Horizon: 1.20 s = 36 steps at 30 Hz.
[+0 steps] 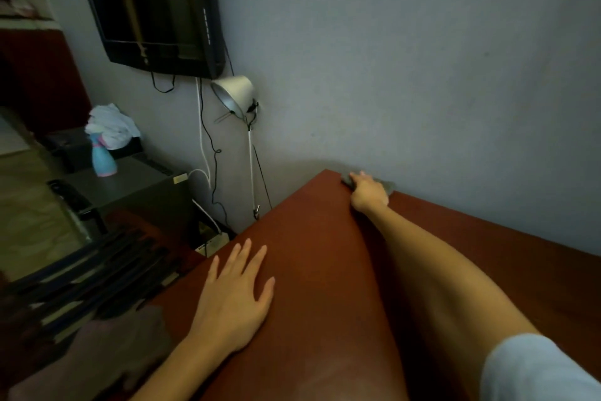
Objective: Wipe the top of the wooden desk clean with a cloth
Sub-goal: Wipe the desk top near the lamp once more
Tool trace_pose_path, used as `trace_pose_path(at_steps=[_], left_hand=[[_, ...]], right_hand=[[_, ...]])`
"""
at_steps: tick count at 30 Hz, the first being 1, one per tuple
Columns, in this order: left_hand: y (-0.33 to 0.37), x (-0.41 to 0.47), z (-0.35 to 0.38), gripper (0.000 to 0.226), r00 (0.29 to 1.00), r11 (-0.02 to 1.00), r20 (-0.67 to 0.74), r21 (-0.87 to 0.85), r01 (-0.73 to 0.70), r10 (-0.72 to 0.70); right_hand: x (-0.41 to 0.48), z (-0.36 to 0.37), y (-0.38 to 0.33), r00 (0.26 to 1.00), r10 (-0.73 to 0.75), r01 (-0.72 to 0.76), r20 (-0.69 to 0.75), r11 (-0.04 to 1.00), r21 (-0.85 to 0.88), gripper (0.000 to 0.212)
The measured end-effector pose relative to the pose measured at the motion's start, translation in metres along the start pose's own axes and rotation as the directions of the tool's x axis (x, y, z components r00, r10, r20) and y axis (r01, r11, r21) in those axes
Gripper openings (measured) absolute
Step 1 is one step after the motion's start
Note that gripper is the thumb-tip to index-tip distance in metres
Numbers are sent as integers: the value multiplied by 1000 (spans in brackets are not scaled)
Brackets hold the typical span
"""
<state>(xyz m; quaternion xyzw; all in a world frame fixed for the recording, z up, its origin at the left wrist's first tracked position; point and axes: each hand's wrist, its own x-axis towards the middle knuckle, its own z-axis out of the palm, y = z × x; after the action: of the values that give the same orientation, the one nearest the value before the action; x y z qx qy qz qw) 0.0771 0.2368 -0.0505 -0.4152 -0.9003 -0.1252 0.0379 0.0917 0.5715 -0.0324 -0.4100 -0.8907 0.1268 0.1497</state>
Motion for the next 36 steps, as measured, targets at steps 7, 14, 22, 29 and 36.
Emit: trace_pose_path(at_steps=[7, 14, 22, 29, 36], left_hand=[[4, -7, -8, 63, 998, 995, -59, -99, 6, -12], [11, -44, -23, 64, 991, 975, -104, -198, -99, 80], [2, -127, -55, 57, 928, 933, -152, -64, -353, 341], [-39, -198, -62, 49, 939, 956, -188, 119, -268, 287], [-83, -224, -68, 44, 958, 970, -228, 209, -124, 172]], right_hand=[[-74, 19, -69, 872, -452, 437, 187, 892, 118, 58], [-209, -17, -58, 709, -660, 605, 248, 750, 267, 66], [-323, -40, -54, 565, -807, 748, 170, 588, 306, 82], [-371, -24, -82, 429, -896, 892, 115, 440, 99, 60], [-372, -6, -136, 339, -912, 914, 231, 377, 148, 64]])
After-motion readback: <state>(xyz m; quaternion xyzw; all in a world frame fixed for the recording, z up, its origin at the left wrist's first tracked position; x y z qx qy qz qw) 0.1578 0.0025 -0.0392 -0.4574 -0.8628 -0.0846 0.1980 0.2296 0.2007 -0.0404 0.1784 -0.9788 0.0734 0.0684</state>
